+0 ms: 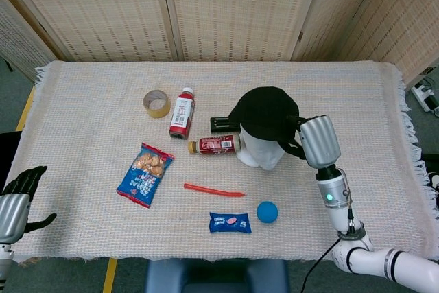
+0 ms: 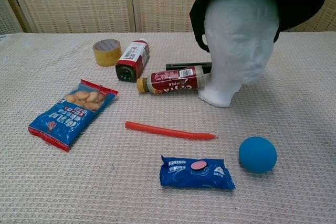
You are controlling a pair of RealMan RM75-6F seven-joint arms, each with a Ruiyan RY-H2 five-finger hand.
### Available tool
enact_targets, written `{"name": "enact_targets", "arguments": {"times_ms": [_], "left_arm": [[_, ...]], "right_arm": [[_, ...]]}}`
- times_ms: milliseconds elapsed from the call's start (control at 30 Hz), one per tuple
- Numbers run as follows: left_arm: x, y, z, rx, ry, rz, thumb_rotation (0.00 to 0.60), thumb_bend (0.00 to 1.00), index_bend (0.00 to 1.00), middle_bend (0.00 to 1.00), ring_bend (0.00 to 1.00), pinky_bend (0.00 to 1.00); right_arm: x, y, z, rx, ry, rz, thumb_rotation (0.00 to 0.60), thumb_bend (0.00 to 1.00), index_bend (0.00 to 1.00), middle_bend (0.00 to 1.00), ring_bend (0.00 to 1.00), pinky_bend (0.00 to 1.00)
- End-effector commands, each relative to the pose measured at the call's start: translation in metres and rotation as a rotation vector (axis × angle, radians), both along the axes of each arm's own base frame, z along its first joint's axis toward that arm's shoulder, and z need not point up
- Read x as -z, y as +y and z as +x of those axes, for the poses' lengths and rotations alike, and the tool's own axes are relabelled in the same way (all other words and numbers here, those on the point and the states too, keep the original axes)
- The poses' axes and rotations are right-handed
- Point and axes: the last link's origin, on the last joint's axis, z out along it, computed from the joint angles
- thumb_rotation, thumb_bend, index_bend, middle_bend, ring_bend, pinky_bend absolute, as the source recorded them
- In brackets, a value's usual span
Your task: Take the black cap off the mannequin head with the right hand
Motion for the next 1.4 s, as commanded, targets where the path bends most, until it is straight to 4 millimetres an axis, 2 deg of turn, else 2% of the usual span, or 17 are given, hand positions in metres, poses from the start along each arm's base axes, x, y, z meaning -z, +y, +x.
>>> {"name": "enact_targets", "arguments": {"times_ms": [33,433,533,667,767,967,1200,1400], "left_arm": [[0.0,0.001,0.001,0.001,-0.001,-0.001,0.6,0.19,0.08,0.12,0.11,0.24],[0.004,0.004,0.004,0.007,-0.004,-0.014,0.6,0.18,0.08,0.12,0.11,0.25],[0.004,0.004,0.005,0.006,-0.003,-0.014,0.6,0.18,0.07,0.12,0.11,0.25],[0.004,0.005,0.005,0.005,-0.004,-0.015,0.6,0.18,0.07,0.12,0.11,0.25],[0.004,0.007,0.005,0.005,-0.003,-0.019,0.6,0.18,0.07,0.12,0.11,0.25],[0.004,0.009,0.009,0.022,-0.005,-0.019,0.6,0.18,0.07,0.12,0.11,0.25],[0.004,0.008,0.013,0.034,-0.005,-0.015,0.6,0.18,0.07,0.12,0.11,0.25],[0.005,0.007,0.016,0.04,-0.005,-0.018,0.6,0.19,0.07,0.12,0.11,0.25]], "right_arm": [[-0.005,-0.008,0.004,0.002,0.005,-0.032,0.6,0.47,0.84,0.75,0.98,0.99],[-0.027,-0.054,0.011,0.059,0.059,-0.145,0.6,0.48,0.85,0.75,0.99,1.0],[-0.037,-0.065,0.007,0.075,0.092,-0.178,0.6,0.48,0.85,0.75,0.99,1.0],[-0.055,-0.068,-0.009,0.104,0.131,-0.22,0.6,0.48,0.85,0.75,0.99,1.0],[-0.07,-0.062,-0.027,0.129,0.15,-0.237,0.6,0.48,0.85,0.75,0.99,1.0],[-0.082,-0.029,-0.072,0.172,0.226,-0.174,0.6,0.48,0.85,0.75,0.99,1.0],[-0.074,0.021,-0.12,0.206,0.284,-0.072,0.6,0.48,0.85,0.75,0.99,1.0],[-0.047,0.044,-0.136,0.189,0.288,0.01,0.6,0.48,0.85,0.75,0.99,1.0]]}}
